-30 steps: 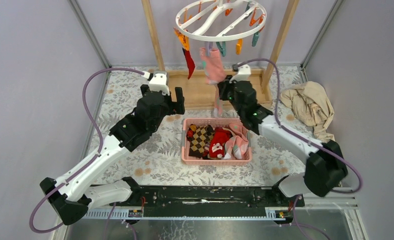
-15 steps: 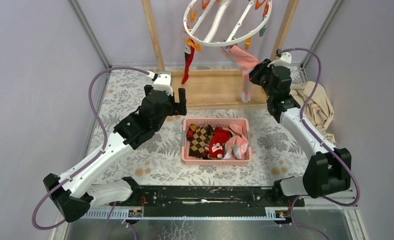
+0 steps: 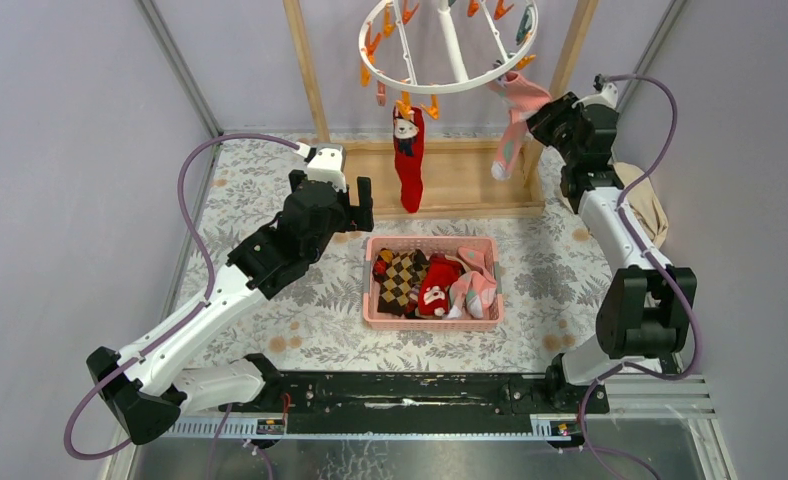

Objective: Remove the socks clipped to the hanger
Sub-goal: Adjust the hanger on the clothesline, then remove the sock from the hanger.

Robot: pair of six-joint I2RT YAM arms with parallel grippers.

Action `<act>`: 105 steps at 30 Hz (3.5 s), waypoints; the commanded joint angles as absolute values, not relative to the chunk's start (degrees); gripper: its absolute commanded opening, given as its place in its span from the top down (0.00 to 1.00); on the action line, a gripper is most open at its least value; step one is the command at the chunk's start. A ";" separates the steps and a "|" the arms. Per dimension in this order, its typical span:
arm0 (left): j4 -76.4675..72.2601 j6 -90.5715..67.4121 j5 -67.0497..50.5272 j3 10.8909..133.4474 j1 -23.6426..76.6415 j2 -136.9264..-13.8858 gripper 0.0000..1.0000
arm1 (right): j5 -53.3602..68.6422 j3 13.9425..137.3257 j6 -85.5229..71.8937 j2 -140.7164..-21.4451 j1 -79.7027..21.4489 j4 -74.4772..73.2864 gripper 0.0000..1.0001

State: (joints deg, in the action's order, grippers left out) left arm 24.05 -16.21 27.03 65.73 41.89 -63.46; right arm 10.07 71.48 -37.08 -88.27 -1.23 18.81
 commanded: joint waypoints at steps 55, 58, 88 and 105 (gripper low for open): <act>22.77 -20.32 20.56 58.23 41.47 -58.16 0.01 | 19.84 51.30 -34.51 -75.74 -5.56 7.13 0.23; 23.28 -20.63 19.77 56.67 41.48 -56.35 0.01 | 17.69 50.02 -32.52 -72.17 -5.87 2.91 0.22; 33.10 -32.92 9.02 48.90 41.43 -37.18 0.01 | 25.49 37.34 -34.10 -26.25 -8.03 -27.03 0.00; 39.01 -36.17 -2.69 53.32 41.44 -43.67 0.01 | 19.50 40.39 -31.14 -33.16 -11.72 -30.55 0.00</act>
State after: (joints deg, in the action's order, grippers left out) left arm 37.80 -35.57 3.33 55.07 41.67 -43.79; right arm 21.50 40.64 -34.41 -34.92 -9.76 -31.51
